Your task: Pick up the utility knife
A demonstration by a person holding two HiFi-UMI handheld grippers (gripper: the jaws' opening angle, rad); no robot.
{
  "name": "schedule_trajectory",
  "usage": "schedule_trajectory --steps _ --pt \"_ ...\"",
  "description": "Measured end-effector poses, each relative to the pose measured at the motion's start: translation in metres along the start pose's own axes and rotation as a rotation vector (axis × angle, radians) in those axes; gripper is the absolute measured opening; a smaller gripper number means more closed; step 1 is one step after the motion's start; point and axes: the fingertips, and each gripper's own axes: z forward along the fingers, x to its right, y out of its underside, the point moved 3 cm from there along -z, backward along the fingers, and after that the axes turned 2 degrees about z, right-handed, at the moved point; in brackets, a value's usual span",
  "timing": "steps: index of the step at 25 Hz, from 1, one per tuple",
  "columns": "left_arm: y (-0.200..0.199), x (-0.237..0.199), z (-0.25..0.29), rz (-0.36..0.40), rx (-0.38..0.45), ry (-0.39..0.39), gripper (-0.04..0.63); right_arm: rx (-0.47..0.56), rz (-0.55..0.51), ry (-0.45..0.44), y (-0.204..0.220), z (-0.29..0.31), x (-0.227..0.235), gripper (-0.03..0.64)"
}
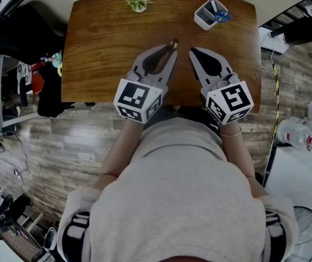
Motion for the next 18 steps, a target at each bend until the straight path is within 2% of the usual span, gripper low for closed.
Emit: schedule_trajectory --steps 18 --pt "0.0015 0.0016 0.0068 -0.019 -0.003 0.0 0.075 -0.01 -0.001 0.009 0.0018 -0.0028 0.0089 0.011"
